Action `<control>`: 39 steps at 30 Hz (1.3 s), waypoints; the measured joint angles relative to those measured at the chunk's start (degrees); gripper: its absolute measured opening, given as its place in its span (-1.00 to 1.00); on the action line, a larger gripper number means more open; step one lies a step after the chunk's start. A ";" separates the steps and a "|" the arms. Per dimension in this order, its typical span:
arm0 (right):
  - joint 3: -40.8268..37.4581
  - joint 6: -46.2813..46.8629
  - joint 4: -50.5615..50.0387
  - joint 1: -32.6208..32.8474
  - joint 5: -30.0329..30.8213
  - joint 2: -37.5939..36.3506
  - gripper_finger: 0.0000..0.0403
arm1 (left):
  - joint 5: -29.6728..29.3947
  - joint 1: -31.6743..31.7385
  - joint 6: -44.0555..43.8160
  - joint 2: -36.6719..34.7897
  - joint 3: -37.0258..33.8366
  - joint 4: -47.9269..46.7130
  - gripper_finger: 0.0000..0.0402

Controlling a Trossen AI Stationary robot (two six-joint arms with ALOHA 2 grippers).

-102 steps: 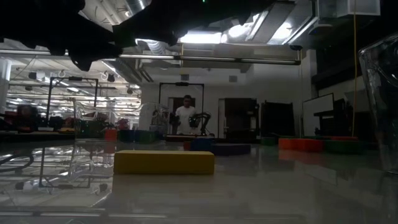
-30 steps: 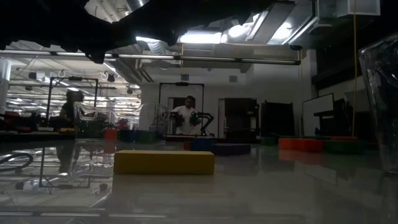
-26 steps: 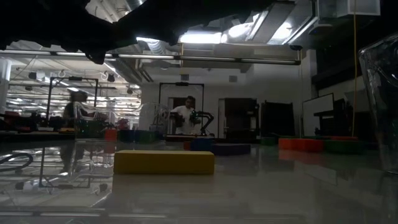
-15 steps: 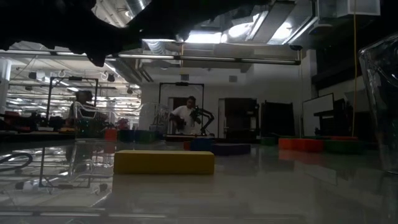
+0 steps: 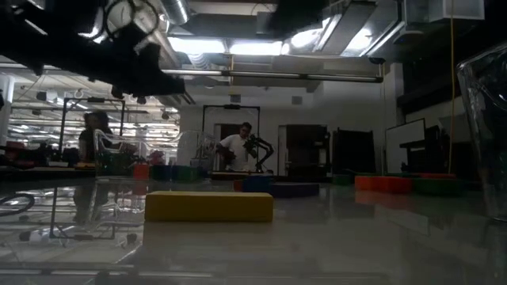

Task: Sort blocks by size
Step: Put the square green game piece into the top transparent bin, then put the rectangular green game piece into the bottom transparent bin

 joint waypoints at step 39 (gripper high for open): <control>-28.34 22.29 -26.62 -37.47 -16.10 -3.80 0.09 | 9.45 20.46 -16.18 0.04 -0.07 -8.85 -0.11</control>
